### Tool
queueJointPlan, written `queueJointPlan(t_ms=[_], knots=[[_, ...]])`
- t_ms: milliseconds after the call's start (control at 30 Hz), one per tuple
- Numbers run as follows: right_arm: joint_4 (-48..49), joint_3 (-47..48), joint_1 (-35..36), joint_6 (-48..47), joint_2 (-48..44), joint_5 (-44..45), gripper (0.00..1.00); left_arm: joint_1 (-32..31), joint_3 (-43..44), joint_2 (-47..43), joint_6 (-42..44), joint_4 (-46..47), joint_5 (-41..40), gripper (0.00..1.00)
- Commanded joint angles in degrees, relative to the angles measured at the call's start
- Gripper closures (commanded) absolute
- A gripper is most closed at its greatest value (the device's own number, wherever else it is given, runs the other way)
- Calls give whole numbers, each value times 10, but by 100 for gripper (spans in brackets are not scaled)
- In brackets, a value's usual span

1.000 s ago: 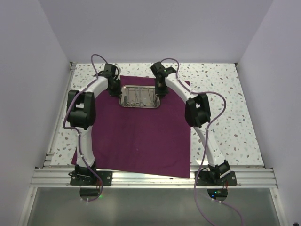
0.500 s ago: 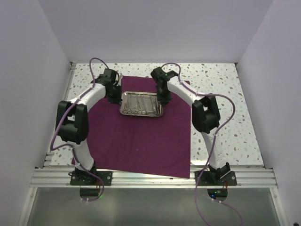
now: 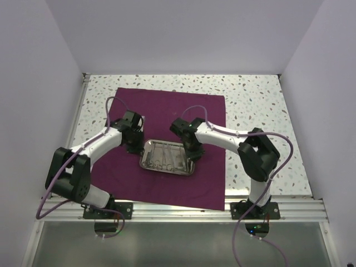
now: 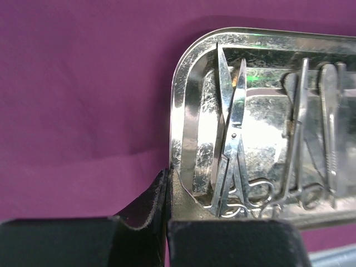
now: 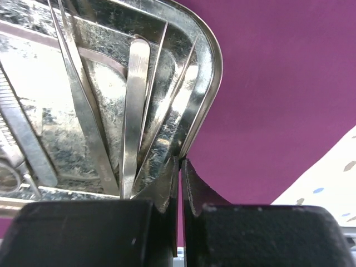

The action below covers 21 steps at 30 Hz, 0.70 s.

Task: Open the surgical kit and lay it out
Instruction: Place the container in the surgical kit.

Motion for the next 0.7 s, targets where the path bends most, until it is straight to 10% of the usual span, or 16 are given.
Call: queueJointPlan(t_ms=[0, 233, 267, 400, 500, 667], knots=[[40, -63, 27, 39, -55, -10, 100, -16, -33, -60, -45, 6, 28, 100], [30, -116, 50, 66, -73, -7, 100, -35, -61, -131, -60, -50, 50, 100], [16, -116, 52, 69, -83, 3, 68, -35, -60, -134, -60, -66, 52, 90], [-28, -99, 52, 76, -119, 35, 23, -35, -65, -151, -52, -88, 49, 43], [-59, -62, 51, 71, -137, 50, 24, -35, -61, -167, -45, -102, 17, 5], [-74, 12, 53, 59, -128, 34, 47, -35, -32, -176, -38, -106, -18, 2]])
